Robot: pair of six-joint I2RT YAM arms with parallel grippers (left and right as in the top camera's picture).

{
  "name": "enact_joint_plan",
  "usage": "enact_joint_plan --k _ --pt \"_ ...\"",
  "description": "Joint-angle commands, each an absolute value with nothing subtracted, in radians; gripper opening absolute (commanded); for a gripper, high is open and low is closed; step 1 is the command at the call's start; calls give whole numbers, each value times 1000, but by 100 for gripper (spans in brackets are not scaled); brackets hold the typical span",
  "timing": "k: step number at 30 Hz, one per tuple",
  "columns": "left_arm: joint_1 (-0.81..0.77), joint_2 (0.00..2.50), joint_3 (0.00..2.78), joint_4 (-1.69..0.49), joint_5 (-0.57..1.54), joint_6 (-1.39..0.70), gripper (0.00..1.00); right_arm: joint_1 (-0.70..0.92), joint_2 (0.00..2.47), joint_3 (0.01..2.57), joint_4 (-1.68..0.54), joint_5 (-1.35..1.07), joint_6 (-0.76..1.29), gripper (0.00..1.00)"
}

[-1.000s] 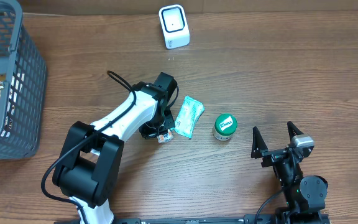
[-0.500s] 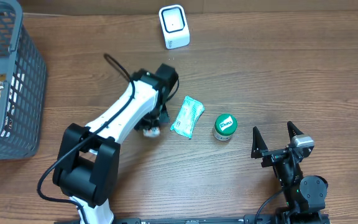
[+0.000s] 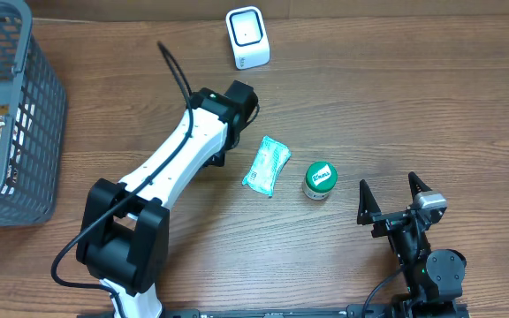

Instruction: Scan the item barcode

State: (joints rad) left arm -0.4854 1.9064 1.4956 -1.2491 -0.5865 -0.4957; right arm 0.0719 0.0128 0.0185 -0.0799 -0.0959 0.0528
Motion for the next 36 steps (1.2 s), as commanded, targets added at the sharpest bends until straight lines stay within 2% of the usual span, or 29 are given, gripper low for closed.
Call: enact_joint_plan --k 1,5,14,21,30,36 --pt "-523 1899 1507 -1224 -856 -466 4 66 3 8 -77 -83 60 100" --pt "-561 1917 1507 -1158 -865 -396 4 66 3 8 -77 -83 60 100" --pt "-663 2068 1507 -1098 -1021 -397 4 66 3 8 -77 -83 60 100" --pt "-706 2185 1507 -1069 -1027 -463 4 66 3 8 -77 -83 60 100" --pt "-704 2189 1517 -1099 -974 -574 4 66 3 8 -77 -83 60 100" --pt "-608 2136 1639 -1216 -713 -662 4 66 3 8 -77 -83 60 100"
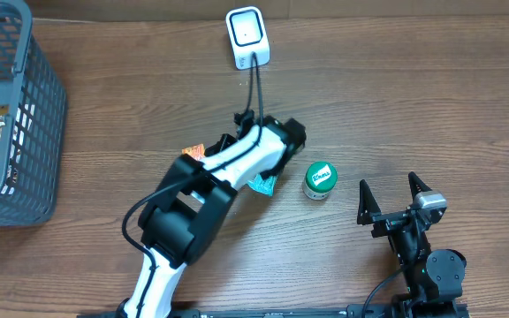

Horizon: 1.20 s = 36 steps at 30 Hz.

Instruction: Scan the item barcode

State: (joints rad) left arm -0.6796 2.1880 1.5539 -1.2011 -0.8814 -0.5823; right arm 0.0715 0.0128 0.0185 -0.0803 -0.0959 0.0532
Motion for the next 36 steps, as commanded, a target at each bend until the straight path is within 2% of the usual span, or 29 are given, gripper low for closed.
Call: enact_joint_plan --k 1,3,6,7,10,11,13,14,17,22,36 --pt "-581 2120 1662 -1224 -651 -661 5 66 3 8 -77 -83 60 100" --pt "-521 2083 1700 -1232 -522 -653 6 66 3 8 -77 -83 60 100" --pt "-415 2015 1719 -1220 -311 -622 19 66 3 8 -77 -83 60 100" --pt "-342 1980 1719 -1219 -193 -596 29 66 3 8 -77 -83 60 100" --pt "-220 1950 1718 -1223 -14 -519 38 66 3 8 -77 -83 60 100" --pt "-185 1948 1718 -1227 36 -499 43 66 3 8 -77 -83 60 100" --pt "-128 1948 1709 -1230 109 -461 59 66 3 8 -77 -83 60 100" --pt "-103 1948 1697 -1229 141 -450 61 66 3 8 -77 -83 60 100" --pt "-64 1948 1644 -1203 206 -416 52 66 3 8 -77 -83 60 100" --pt "-58 1948 1532 -1115 259 -382 48 66 3 8 -77 -83 60 100" --pt "-47 1948 1355 -982 263 -407 47 66 3 8 -77 -83 60 100"
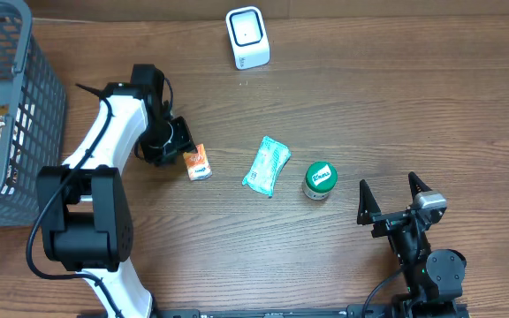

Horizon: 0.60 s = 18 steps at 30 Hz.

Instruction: Scan the item barcode

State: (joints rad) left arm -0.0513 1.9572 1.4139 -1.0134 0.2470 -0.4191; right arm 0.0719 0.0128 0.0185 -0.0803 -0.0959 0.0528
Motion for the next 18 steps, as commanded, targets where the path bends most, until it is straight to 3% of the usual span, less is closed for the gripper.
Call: enact_joint_plan --k 1,18 --pt "-46 1948 1341 -968 264 -408 47 66 3 8 -77 -83 60 100" --pt "-66 1948 1259 -828 301 -411 39 66 3 8 -77 -83 60 100"
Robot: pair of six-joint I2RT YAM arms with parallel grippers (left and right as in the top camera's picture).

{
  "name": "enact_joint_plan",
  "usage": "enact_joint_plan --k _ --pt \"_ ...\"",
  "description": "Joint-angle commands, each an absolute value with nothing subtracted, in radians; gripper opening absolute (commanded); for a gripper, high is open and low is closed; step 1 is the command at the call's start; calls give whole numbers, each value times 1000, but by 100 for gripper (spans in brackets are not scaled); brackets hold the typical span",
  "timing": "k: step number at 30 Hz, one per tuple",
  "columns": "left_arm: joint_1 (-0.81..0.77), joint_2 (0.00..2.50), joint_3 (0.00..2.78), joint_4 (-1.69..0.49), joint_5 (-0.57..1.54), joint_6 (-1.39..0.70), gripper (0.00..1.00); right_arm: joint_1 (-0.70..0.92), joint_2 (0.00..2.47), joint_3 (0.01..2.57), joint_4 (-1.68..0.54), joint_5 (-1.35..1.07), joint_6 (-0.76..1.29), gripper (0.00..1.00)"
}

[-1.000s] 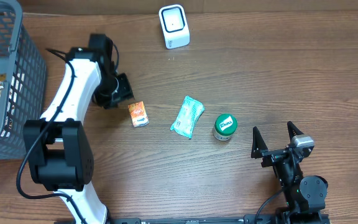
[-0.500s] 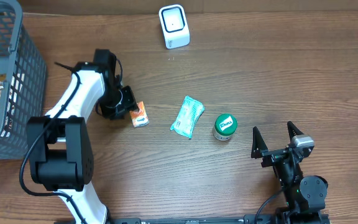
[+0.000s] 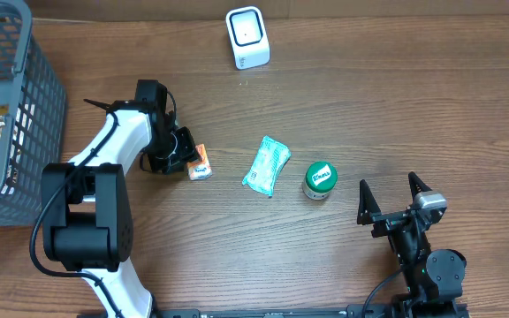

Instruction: Scan the item barcode

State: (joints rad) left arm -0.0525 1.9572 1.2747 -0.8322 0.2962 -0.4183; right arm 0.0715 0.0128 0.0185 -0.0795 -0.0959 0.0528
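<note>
A small orange packet (image 3: 201,163) lies flat on the wooden table, left of centre. My left gripper (image 3: 178,153) sits low right at the packet's left end; its jaws look spread, and nothing is lifted. The white barcode scanner (image 3: 247,37) stands at the far edge, well away from the packet. A teal packet (image 3: 267,165) and a green-lidded jar (image 3: 320,179) lie to the right of the orange one. Near the front right, my right gripper (image 3: 392,196) stands open and empty.
A grey mesh basket (image 3: 34,106) with several packaged items fills the left edge, close behind the left arm's elbow. The left arm's white links arch from the front edge up past the basket.
My left gripper has shifted a little right and nearer, closing the gap to the orange packet's left end. The packet, teal packet, jar and right arm stay where they were.
My left gripper was first up near the scanner. Then the arm lay across the teal packet, with an orange packet showing beside it. After that the orange packet lay on the table left of the teal one with the gripper just beside it, and now the gripper is at its end.
</note>
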Motion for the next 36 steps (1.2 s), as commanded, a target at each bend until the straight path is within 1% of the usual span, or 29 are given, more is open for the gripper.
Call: enact_joint_plan --k 1,2,4,6,7,15,19,22,27,31,32,36 --pt "-68 1948 1259 -829 291 -411 34 66 3 8 -77 -83 60 100" --pt "-71 1948 1258 -830 279 -411 26 66 3 8 -77 -83 60 100" --pt "-75 1948 1258 -832 255 -411 15 66 3 8 -77 -83 60 100" --pt "-80 1948 1258 -832 253 -406 6 66 3 8 -77 -83 60 100" --pt "-81 1948 1258 -831 253 -407 4 66 3 8 -77 -83 60 100" --pt "-81 1918 1280 -825 250 -398 4 66 3 8 -77 -83 60 100" --pt "-100 1825 1296 -822 163 -395 4 66 3 8 -77 -83 60 100" --pt "-152 1742 1296 -831 8 -377 4 66 3 8 -77 -83 60 100" --pt "-308 1692 1296 -875 -275 -377 4 66 3 8 -77 -83 60 100" --pt "-448 1725 1296 -894 -514 -377 4 66 3 8 -77 -83 60 100" --pt "-509 1750 1296 -889 -630 -377 4 66 3 8 -77 -83 60 100" --pt "-625 1827 1296 -886 -872 -372 4 66 3 8 -77 -83 60 100"
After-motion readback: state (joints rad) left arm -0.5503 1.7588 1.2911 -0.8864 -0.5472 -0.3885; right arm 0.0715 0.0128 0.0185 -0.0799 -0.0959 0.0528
